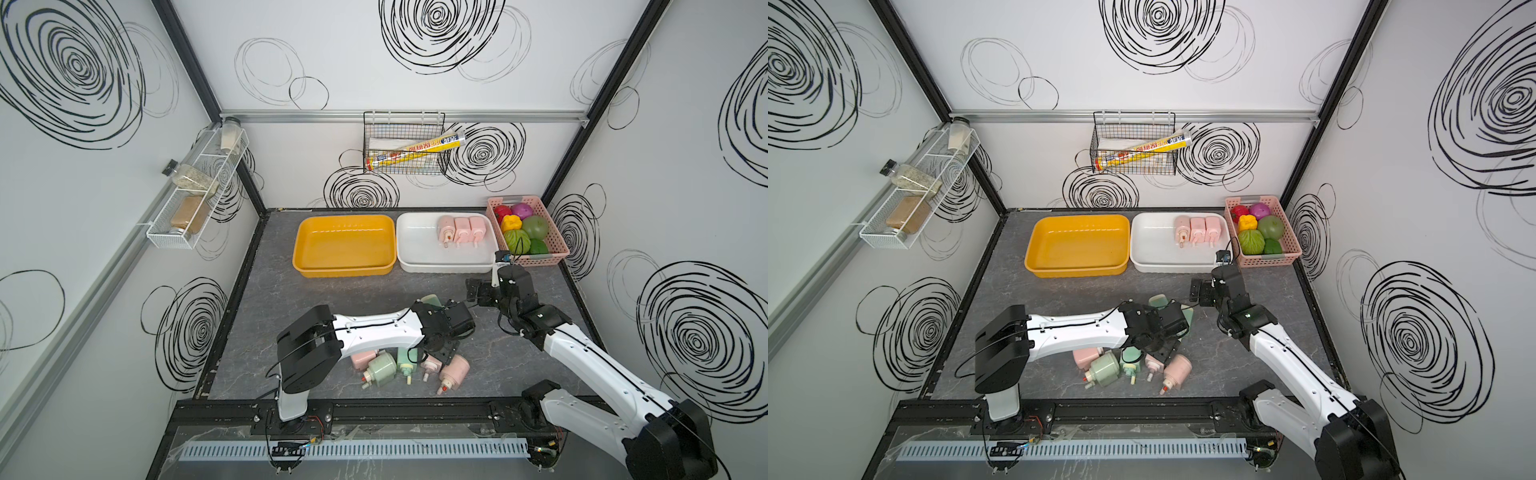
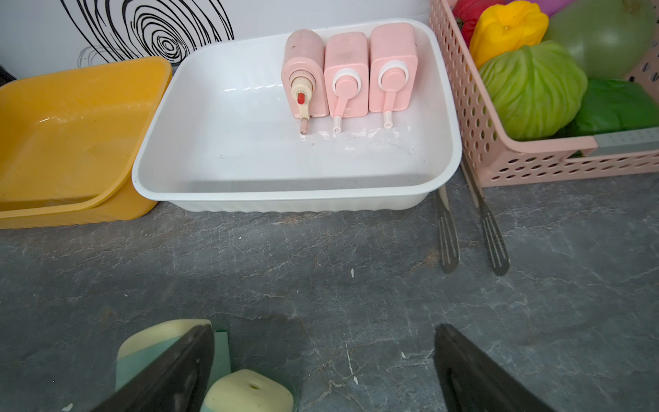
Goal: Place the pencil sharpeners by color into the storage box
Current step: Pick up the pencil sharpener from the center of the board.
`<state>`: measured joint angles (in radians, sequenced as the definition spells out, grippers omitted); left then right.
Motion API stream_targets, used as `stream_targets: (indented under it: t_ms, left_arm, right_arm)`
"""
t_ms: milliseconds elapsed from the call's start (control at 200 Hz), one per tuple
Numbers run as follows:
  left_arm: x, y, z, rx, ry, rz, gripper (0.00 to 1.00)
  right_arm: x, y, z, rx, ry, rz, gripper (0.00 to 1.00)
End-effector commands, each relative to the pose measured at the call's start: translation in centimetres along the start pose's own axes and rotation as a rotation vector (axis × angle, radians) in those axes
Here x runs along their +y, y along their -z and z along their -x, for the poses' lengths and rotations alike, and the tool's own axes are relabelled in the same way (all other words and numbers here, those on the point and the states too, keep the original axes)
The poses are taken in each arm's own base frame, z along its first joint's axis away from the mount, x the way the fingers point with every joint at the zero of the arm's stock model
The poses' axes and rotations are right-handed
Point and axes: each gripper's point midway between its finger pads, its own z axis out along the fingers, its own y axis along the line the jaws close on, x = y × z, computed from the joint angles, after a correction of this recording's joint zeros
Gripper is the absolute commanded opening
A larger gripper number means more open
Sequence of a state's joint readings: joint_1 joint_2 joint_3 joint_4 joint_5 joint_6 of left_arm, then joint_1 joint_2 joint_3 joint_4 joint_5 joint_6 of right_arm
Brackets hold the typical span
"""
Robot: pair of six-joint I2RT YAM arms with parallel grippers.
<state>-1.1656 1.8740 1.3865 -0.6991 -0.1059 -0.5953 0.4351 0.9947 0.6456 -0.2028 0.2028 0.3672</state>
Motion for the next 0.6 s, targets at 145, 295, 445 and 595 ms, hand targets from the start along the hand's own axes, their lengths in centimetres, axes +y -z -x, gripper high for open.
stream_targets:
  t_ms: [145, 295, 445, 595]
  left_arm:
    - [0.3, 0.3, 0.6, -0.001, -0.016, 0.036, 0.63]
    - [0.1, 1.7, 1.0, -0.021, -0.018, 0.014, 0.49]
    - [0.3, 4.1, 1.7, -0.073, -0.009, -0.010, 0.22]
    - [1.6, 7.2, 3.4, -0.157, 0.027, -0.018, 0.02]
  right_arm:
    - [-0.2, 0.1, -0.1, -0.003, 0.018, -0.007, 1.00]
    - [-0.2, 0.2, 0.1, -0.008, 0.024, -0.005, 1.00]
    - [0.2, 0.3, 0.5, -0.016, 0.022, 0.009, 1.00]
    - [0.7, 0.6, 1.3, -0.030, 0.019, 0.033, 1.00]
